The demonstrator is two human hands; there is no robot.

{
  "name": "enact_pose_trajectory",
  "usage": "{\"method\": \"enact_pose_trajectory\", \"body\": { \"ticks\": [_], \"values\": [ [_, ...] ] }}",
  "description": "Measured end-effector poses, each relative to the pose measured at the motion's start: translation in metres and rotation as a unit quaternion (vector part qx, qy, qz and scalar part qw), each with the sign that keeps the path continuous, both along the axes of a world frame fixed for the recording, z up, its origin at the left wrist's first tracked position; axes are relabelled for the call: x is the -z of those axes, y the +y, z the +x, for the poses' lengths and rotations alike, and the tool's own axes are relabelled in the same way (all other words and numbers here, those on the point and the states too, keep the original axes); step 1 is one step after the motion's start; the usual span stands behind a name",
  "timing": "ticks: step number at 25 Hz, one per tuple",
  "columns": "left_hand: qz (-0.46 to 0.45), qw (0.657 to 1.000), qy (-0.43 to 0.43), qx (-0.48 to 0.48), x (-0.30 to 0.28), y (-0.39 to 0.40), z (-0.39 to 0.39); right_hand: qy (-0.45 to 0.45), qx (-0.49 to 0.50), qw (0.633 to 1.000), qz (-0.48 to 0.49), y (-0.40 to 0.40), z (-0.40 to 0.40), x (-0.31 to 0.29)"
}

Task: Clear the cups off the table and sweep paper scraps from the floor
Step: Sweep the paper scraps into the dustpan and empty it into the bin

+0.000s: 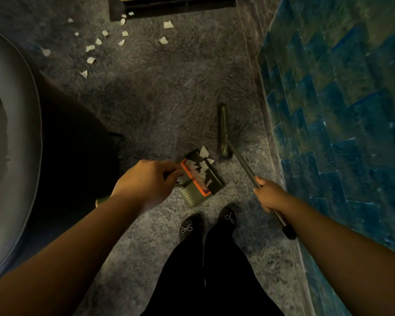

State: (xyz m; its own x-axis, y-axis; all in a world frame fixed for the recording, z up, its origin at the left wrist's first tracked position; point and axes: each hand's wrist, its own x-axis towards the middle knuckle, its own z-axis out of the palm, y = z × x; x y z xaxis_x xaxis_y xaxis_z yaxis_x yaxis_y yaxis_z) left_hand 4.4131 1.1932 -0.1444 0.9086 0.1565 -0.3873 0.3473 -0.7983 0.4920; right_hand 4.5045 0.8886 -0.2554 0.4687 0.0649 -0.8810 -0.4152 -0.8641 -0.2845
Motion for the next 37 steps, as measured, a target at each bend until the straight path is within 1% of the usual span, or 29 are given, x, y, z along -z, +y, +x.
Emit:
{"method": "enact_pose_trajectory", "body": {
  "ticks": [2,5,8,10,12,15,18,20,21,22,24,25,26,28,30,33,35,37],
  "values": [
    [-0.002,1.0,0.005,-0.002,0.001,0.0,0.0,0.028,-0.013,1.0,-0.003,0.008,0.0,0.004],
    [0.005,1.0,0.012,-0.006,0.001,0.0,0.001,0.057,-0.002,0.998,0.032,0.009,-0.014,-0.003],
    [0.008,1.0,0.02,-0.007,0.001,-0.002,0.002,0.022,-0.049,0.998,0.036,0.0,-0.045,-0.019],
    [0.011,1.0,0.027,-0.01,0.001,-0.004,0.002,0.025,-0.007,0.998,0.055,-0.006,-0.06,-0.035],
    [0.018,0.999,0.031,-0.012,0.0,-0.005,0.003,0.025,0.014,0.998,0.062,-0.01,-0.062,-0.047],
    [0.008,0.999,0.037,-0.017,-0.002,-0.004,0.003,-0.01,0.002,0.999,0.053,-0.006,-0.038,-0.048],
    [0.003,0.999,0.028,-0.015,-0.004,-0.006,0.003,-0.037,-0.051,0.998,0.019,0.012,0.004,-0.031],
    [0.007,1.0,0.025,-0.01,-0.004,-0.008,0.003,-0.034,-0.072,0.997,0.007,0.026,0.022,-0.015],
    [0.009,1.0,0.024,-0.008,-0.004,-0.008,0.004,-0.025,-0.07,0.997,0.006,0.031,0.023,-0.007],
    [0.012,1.0,0.023,-0.006,-0.004,-0.008,0.005,-0.008,-0.049,0.999,0.01,0.034,0.02,0.0],
    [0.011,1.0,0.027,-0.004,-0.005,-0.009,0.007,0.04,0.044,0.998,0.025,0.032,0.003,0.005],
    [0.01,0.999,0.031,-0.005,-0.006,-0.011,0.007,0.057,0.073,0.995,0.033,0.027,-0.008,0.003],
    [0.011,0.999,0.034,-0.006,-0.006,-0.014,0.007,0.07,0.076,0.994,0.041,0.021,-0.018,-0.001],
    [0.02,0.999,0.036,-0.011,-0.005,-0.017,0.006,0.081,0.048,0.994,0.052,0.007,-0.034,-0.01],
    [0.025,0.999,0.037,-0.008,-0.004,-0.02,0.002,0.068,0.03,0.996,0.058,-0.003,-0.039,-0.021],
    [0.017,0.999,0.038,-0.016,-0.007,-0.022,-0.003,0.045,0.054,0.994,0.082,-0.006,-0.04,-0.041],
    [0.013,0.999,0.038,-0.024,-0.015,-0.023,-0.009,0.016,0.046,0.995,0.09,-0.01,-0.039,-0.059],
    [0.017,0.999,0.044,-0.008,-0.021,-0.024,-0.014,0.001,0.041,0.994,0.098,-0.02,-0.038,-0.075]
  ]
}}
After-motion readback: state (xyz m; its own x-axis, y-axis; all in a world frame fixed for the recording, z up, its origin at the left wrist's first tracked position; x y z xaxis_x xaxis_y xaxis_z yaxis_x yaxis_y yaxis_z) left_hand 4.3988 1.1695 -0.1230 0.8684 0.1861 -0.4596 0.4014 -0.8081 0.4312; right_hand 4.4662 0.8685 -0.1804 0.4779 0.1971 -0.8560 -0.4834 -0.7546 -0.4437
